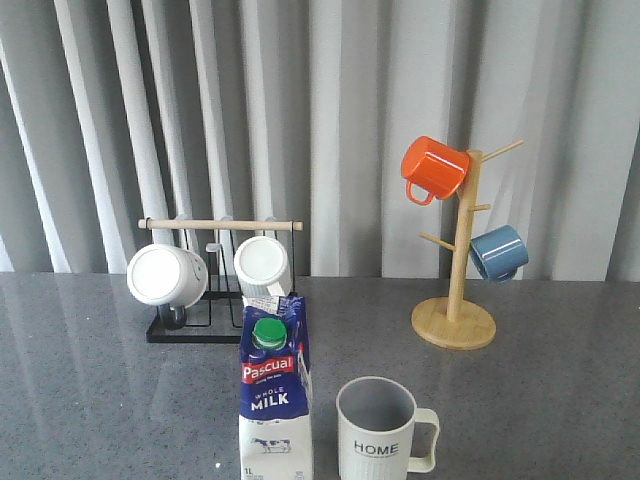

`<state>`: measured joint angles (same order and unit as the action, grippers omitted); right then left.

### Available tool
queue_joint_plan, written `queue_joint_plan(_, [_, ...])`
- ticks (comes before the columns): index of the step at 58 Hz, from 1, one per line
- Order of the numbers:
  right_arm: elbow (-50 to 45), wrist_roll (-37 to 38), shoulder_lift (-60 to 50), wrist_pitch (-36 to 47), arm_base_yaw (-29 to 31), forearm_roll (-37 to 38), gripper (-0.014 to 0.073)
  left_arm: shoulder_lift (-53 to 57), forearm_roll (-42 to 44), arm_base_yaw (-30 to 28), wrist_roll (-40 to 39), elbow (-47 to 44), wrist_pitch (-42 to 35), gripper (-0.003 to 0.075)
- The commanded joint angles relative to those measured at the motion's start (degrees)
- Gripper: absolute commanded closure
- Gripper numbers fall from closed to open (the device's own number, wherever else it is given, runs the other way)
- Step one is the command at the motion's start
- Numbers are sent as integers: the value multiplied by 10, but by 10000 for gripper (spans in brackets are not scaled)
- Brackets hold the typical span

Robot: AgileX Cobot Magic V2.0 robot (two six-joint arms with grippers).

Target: Place milk next to cup

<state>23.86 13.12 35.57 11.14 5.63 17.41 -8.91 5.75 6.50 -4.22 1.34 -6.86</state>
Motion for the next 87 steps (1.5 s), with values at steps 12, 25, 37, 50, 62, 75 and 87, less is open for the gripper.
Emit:
queue_joint_plan(12, [14,-3,-1,41,3,1,603,79,38,-3,-29,-19,14,728])
queue_joint_plan(25, [14,-3,-1,41,3,1,603,103,34,-3,-29,-19,65,728])
queue_joint_plan(37, [14,-3,-1,41,3,1,603,103,14,-50,-30,-19,64,728])
queue_joint_plan(50, [14,-3,-1,41,3,1,603,103,15,-59,-29,-19,59,728])
queue_joint_plan(62, [14,-3,-1,41,3,1,603,102,14,-59,-31,-16,69,728])
queue_joint_plan(75, [14,-3,-1,41,3,1,603,102,14,-59,-30,-15,69,728])
queue_joint_plan(87, [14,-3,-1,41,3,1,603,102,14,-59,-30,-15,69,728])
